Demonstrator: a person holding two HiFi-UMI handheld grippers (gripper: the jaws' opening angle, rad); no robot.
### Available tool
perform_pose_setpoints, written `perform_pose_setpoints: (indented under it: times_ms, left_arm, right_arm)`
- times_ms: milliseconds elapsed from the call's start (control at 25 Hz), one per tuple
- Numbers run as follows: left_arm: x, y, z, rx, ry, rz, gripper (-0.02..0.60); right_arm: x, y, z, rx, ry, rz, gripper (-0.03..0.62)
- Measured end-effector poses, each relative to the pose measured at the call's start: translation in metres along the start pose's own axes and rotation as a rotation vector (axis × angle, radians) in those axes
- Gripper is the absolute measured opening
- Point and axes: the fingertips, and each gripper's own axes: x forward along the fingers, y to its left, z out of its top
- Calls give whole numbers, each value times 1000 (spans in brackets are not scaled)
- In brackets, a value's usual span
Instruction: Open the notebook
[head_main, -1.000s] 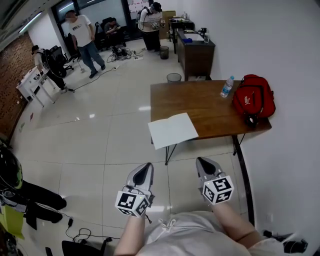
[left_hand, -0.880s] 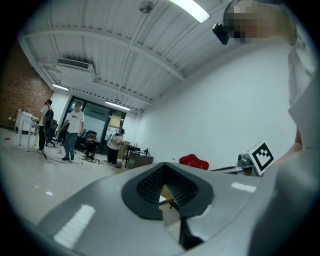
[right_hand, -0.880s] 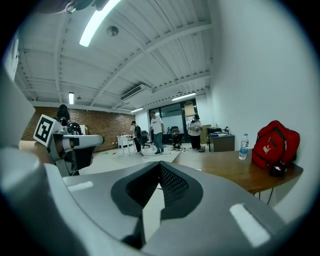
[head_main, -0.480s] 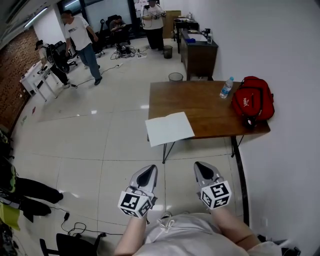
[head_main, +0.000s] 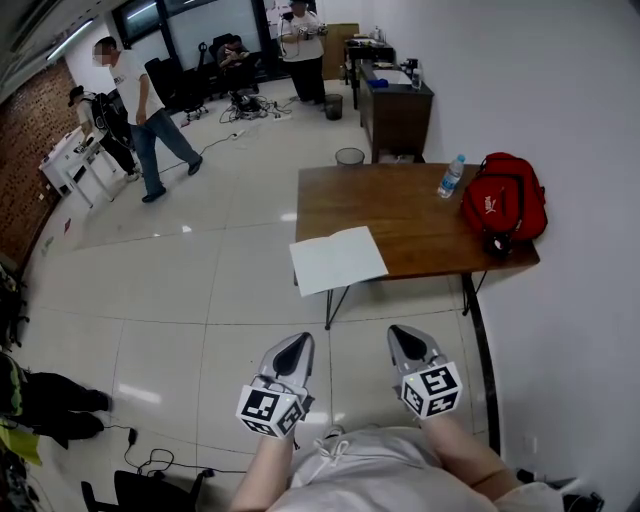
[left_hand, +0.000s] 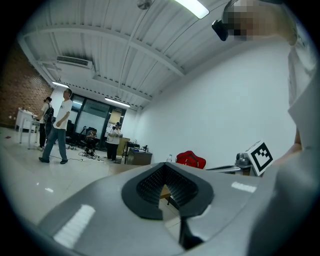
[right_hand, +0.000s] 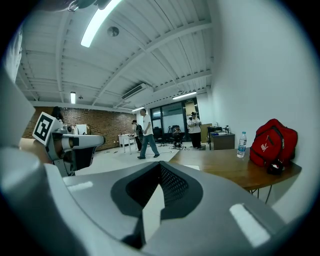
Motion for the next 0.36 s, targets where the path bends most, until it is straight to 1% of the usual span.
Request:
perform_pose_setpoints:
  times_ms: [360]
  left_arm:
    - [-2, 3, -1, 0, -2, 10, 6]
  right_arm:
    - [4, 2, -1, -7, 2, 7, 6]
